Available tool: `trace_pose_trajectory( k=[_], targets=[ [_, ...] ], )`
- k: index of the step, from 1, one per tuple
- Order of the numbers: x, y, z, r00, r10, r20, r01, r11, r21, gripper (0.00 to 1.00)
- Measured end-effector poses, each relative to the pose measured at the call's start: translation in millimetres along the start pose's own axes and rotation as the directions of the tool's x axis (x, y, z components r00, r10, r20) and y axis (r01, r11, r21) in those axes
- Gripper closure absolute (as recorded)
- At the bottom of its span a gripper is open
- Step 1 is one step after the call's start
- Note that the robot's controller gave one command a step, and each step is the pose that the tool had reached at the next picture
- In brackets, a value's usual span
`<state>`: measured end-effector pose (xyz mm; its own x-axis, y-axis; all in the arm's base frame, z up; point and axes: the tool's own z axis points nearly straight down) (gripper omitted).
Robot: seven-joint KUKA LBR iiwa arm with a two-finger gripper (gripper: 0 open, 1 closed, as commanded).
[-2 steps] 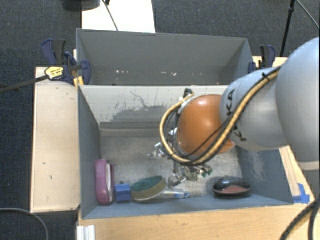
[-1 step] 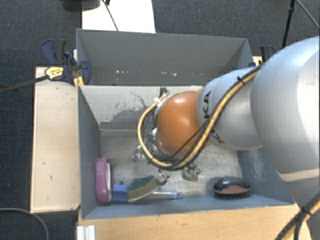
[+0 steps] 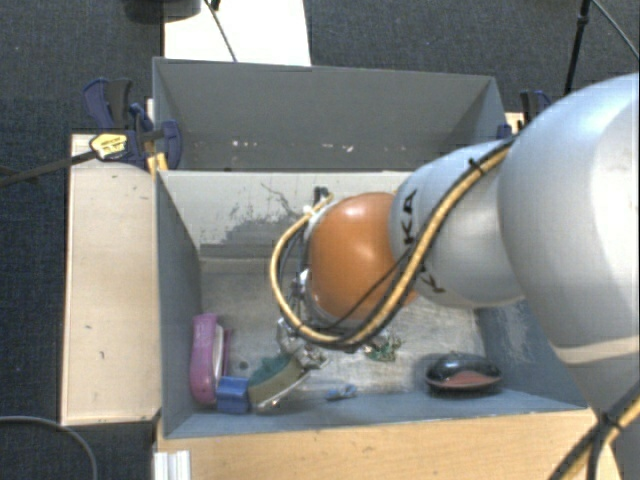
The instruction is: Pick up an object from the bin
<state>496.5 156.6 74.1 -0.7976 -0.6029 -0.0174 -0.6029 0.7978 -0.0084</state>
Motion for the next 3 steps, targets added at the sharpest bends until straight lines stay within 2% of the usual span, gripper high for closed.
trace_pose_trajectory(
  k=[1,2,3],
  targets=[
    [14.6,-75,-155,0.994,-0.113,-0.007,0.113,0.994,-0.003,1.00],
    [15.0,-72,-151,0.993,-0.116,-0.013,0.116,0.993,-0.010,0.00],
    [41.6,-46,-1,0.978,-0.207,-0.018,0.207,0.978,-0.017,0.00]
  ],
)
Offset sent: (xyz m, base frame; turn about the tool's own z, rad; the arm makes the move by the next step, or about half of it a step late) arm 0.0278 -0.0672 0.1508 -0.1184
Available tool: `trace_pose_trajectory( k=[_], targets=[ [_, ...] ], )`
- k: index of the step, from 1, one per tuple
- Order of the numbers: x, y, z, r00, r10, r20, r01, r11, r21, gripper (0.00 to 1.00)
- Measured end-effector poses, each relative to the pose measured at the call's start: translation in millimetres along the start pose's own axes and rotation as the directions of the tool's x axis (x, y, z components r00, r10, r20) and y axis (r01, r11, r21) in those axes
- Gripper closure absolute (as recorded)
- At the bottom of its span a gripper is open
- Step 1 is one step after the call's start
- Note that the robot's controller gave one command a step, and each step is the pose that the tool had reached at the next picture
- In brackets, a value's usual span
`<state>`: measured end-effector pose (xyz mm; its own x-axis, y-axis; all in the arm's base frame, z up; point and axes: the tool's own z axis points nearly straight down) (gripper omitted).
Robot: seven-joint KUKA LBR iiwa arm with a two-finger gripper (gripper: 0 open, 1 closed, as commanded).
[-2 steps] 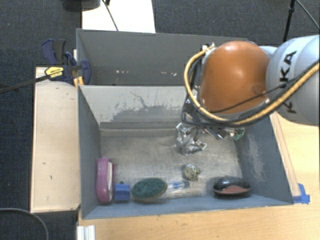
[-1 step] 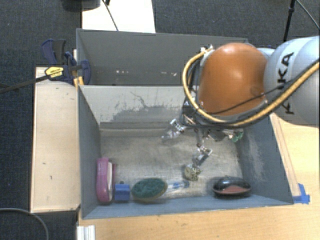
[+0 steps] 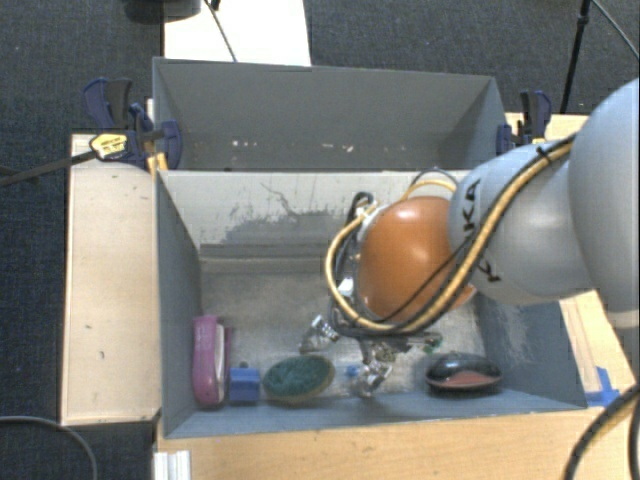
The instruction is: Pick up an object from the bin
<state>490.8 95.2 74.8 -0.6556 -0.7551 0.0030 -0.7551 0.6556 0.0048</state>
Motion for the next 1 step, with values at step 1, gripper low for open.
trace_pose_trajectory(
  k=[1],
  targets=[
    [-30.5,32.3,2.7,0.995,-0.103,0.007,0.103,0.995,0.008,0.00]
  ],
)
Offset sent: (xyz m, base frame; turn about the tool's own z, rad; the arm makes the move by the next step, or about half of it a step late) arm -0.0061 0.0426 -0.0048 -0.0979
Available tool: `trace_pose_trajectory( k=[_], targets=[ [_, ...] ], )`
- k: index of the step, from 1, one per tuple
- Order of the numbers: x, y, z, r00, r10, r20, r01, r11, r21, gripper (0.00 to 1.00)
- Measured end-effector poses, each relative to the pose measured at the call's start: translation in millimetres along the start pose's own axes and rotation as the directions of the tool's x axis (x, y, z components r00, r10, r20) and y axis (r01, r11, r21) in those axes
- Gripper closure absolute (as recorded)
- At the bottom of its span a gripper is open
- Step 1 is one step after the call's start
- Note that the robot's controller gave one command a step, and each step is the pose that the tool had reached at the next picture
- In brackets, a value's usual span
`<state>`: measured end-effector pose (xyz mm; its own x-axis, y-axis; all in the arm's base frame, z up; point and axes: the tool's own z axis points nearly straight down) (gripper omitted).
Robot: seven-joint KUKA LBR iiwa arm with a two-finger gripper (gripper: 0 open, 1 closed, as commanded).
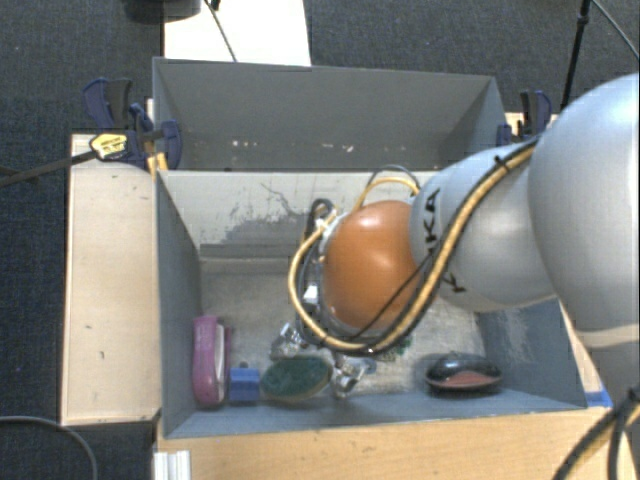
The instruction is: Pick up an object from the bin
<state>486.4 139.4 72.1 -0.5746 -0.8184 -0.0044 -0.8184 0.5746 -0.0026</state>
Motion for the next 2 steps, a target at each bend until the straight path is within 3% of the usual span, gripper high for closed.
trace_pose_trajectory(
  k=[1,2],
  targets=[
    [-0.4,-1,-1,1.000,0.004,0.004,-0.004,1.000,0.001,1.00],
    [-5.7,-23,-145,1.000,0.025,0.004,-0.025,1.000,0.004,1.00]
  ],
)
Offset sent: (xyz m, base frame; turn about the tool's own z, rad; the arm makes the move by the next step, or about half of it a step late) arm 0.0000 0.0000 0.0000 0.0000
